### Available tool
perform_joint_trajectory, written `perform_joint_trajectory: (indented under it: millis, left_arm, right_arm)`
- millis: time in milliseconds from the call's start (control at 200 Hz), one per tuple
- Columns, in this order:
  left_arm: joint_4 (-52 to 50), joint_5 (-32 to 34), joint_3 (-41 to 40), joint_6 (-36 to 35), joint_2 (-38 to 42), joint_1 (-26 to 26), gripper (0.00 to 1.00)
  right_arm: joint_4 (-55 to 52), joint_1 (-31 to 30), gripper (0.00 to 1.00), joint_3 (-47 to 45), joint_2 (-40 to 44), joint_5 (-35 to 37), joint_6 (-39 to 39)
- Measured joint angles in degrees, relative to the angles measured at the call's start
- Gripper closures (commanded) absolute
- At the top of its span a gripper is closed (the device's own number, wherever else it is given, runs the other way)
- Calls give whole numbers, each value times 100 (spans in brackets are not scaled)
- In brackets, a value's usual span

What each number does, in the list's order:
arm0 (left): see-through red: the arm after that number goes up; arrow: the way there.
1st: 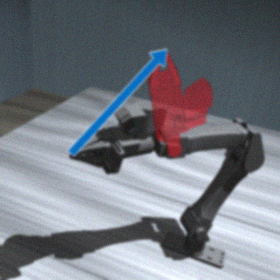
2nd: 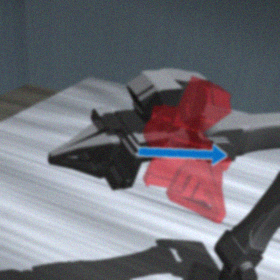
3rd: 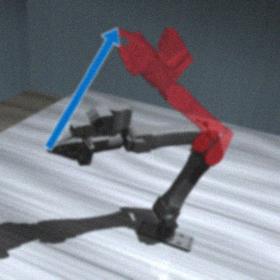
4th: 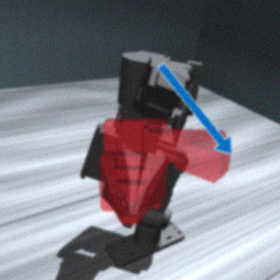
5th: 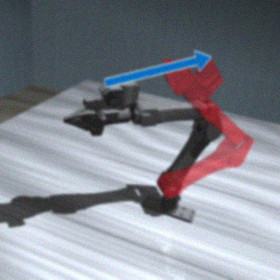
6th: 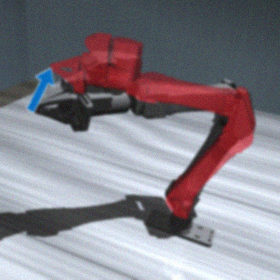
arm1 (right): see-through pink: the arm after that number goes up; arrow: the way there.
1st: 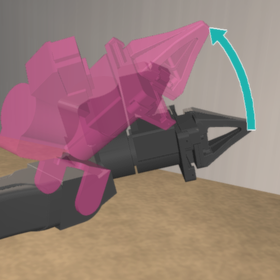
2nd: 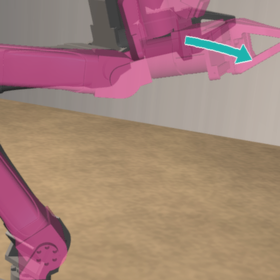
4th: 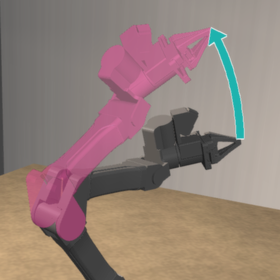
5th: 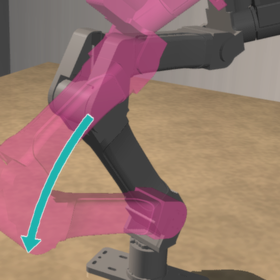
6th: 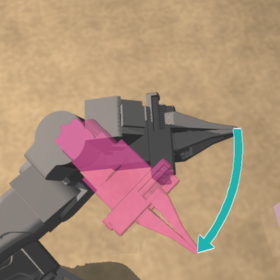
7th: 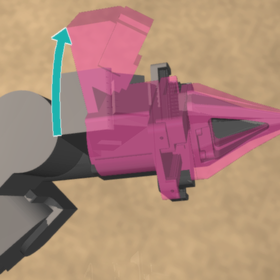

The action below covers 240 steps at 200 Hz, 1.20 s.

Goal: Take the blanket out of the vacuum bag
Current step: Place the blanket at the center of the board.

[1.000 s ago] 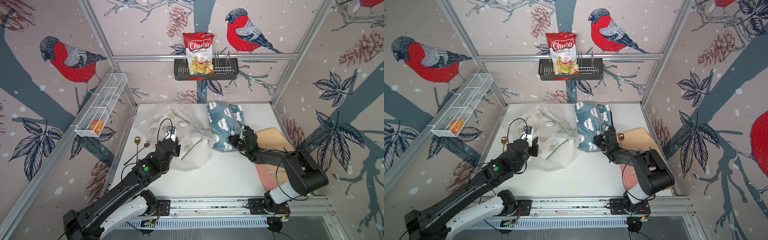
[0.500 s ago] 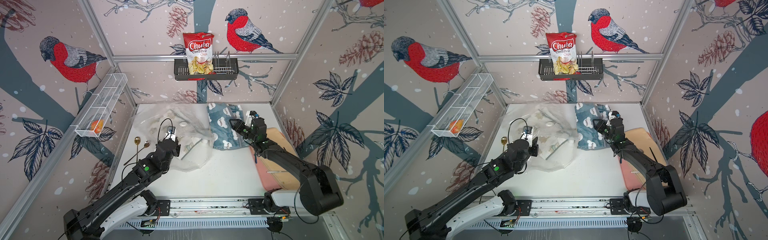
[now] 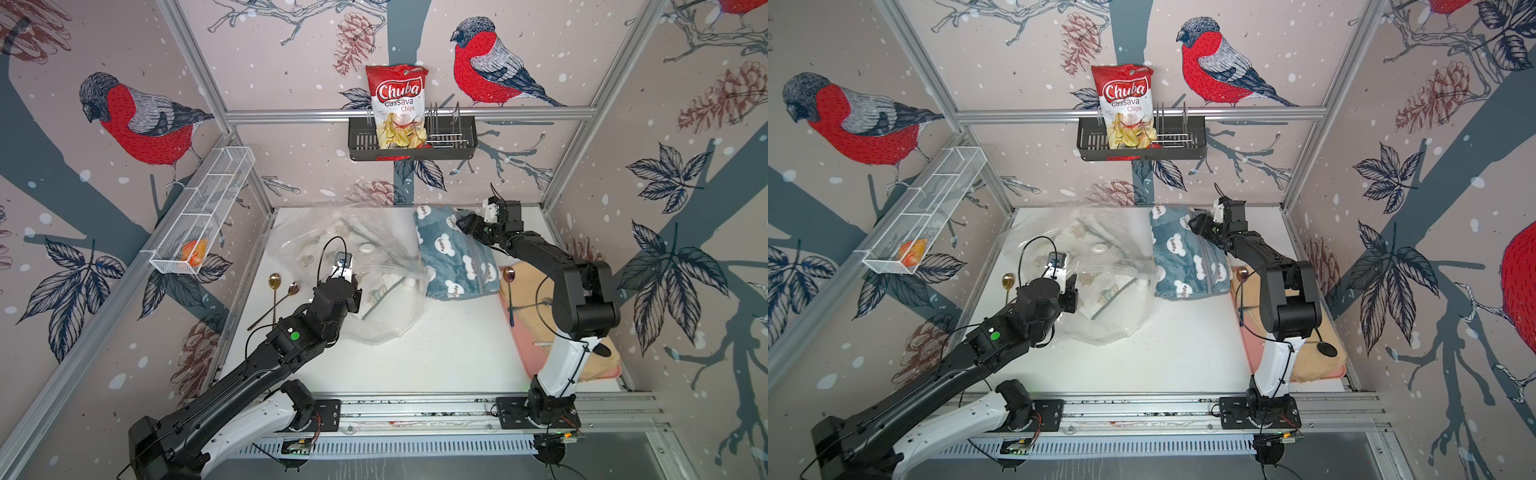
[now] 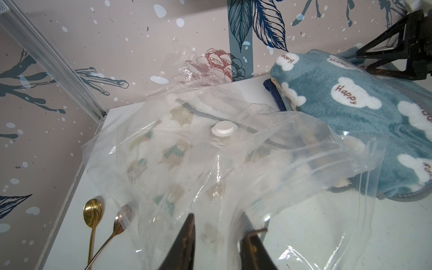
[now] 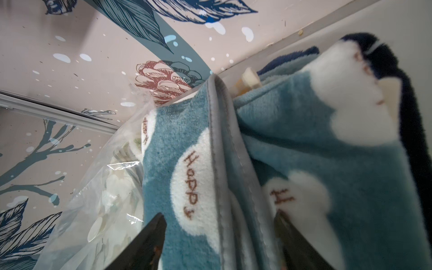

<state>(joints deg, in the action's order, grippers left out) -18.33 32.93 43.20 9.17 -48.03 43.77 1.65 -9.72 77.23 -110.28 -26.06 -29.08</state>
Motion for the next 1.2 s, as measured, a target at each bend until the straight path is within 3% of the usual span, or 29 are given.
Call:
perform_joint_trajectory:
  millis: [115, 165, 225, 345, 445, 820, 1201]
  left_arm:
    - [0, -15, 0, -4, -20, 0, 69]
    - [0, -15, 0, -4, -22, 0, 69]
    - [0, -15, 0, -4, -22, 0, 69]
    - [0, -15, 0, -4, -31, 0, 69]
    - [0, -15, 0, -4, -31, 0, 69]
    - [0, -17, 0, -7, -13, 0, 69]
    - [0, -63, 0, -4, -13, 0, 69]
  right_arm:
    - [-146, -15, 27, 299, -367, -149, 208]
    - [-245, -44, 31, 396, -461, -164, 299]
    - [-293, -90, 44, 470, -514, -223, 393]
    - [-369, -229, 80, 546, -511, -247, 546]
    - [-396, -343, 93, 476, -348, -227, 577]
    - [-645, -837, 95, 297, 715, 824, 640]
    - [-968, -212, 94, 232, 876, 1180, 638]
